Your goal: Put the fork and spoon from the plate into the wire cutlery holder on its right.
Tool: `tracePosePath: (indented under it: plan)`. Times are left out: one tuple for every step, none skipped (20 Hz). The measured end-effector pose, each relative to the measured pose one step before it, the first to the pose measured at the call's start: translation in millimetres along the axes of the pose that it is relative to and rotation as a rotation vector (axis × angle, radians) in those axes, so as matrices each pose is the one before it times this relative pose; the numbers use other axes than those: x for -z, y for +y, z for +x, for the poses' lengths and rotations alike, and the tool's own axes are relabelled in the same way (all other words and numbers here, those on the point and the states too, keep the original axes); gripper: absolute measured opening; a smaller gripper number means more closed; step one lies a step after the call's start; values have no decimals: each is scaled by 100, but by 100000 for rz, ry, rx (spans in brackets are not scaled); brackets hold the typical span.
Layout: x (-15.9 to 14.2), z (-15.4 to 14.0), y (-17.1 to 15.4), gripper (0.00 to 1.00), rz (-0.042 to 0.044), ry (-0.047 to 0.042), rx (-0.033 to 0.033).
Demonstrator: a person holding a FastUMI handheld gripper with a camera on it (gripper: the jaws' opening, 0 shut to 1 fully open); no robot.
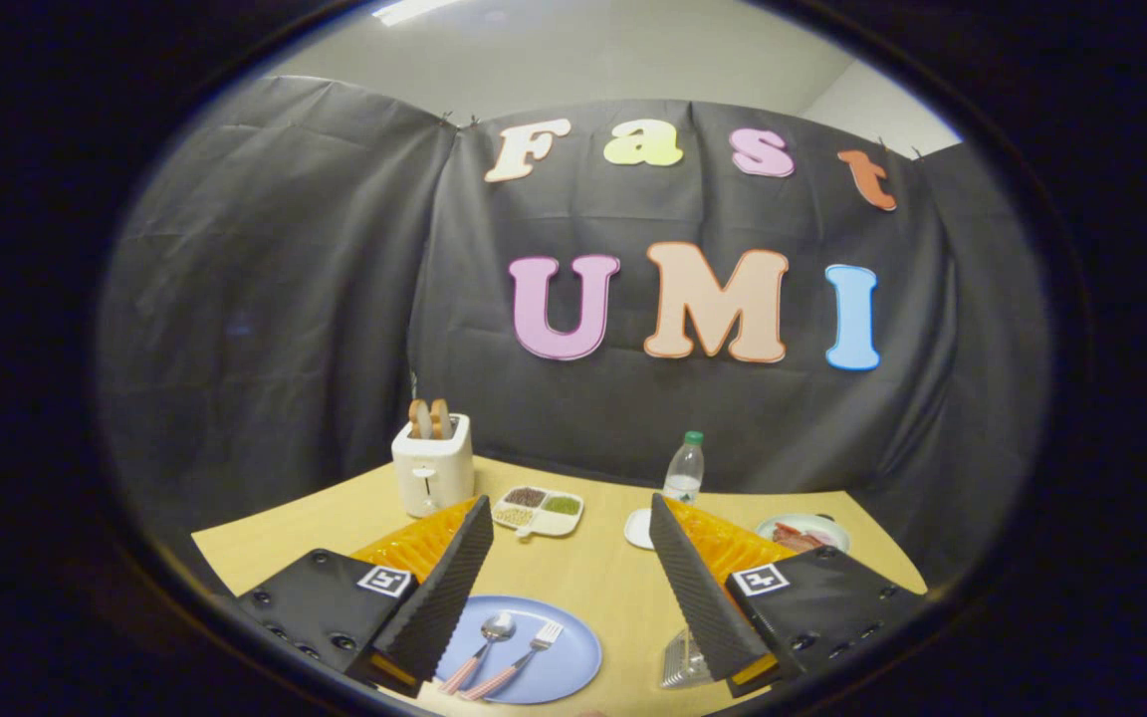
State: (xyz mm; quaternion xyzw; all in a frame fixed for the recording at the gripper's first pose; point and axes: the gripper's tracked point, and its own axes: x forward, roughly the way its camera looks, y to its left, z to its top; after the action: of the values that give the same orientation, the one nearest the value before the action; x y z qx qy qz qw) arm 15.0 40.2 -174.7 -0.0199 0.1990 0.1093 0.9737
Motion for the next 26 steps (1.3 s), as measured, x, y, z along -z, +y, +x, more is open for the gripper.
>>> tracePosePath:
  plan:
    - [1099, 269, 125, 100, -59, 2909, -420]
    - [931, 212, 37, 100, 142, 2646, -227]
    - [930, 187, 51, 100, 334, 2422, -168]
    - [877, 235, 69, 100, 481, 2533, -329]
    - [867, 119, 232, 100, 518, 2244, -522]
    - [834, 277, 177, 100, 107, 2410, -314]
    - [800, 232, 94, 100, -149, 2223, -40]
    - [699, 208, 74, 100, -223, 2158, -16]
    - [805, 139, 113, 100, -46, 2007, -84]
    - [646, 258, 154, 100, 169, 1738, -381]
    - [837, 210, 229, 100, 252, 2098, -388]
    - [774, 197, 138, 100, 209, 2330, -15]
    - [957, 305, 124, 100, 176, 2787, -79]
    - [841, 315, 81, 100, 15, 2886, 193]
    - [820, 267, 57, 100, 143, 2598, 386]
    - [718, 187, 36, 100, 376, 2632, 55]
    - [685, 262, 242, 100, 626, 2244, -590]
    - [635, 255, 307, 100, 338, 2084, -663]
    - [708, 198, 341, 100, -232, 2212, -410]
    - [538, 253, 163, 100, -753, 1697, -10]
    - [516, 260, -4, 100, -1225, 1427, 302]
    - [429, 303, 126, 100, -1483, 1395, 717]
    - [564, 252, 49, 100, -1412, 1351, 1015]
    - [488, 249, -63, 100, -1047, 1822, 803]
    - [646, 203, 76, 100, -436, 1871, 296]
    - [566, 208, 17, 100, -109, 2008, 335]
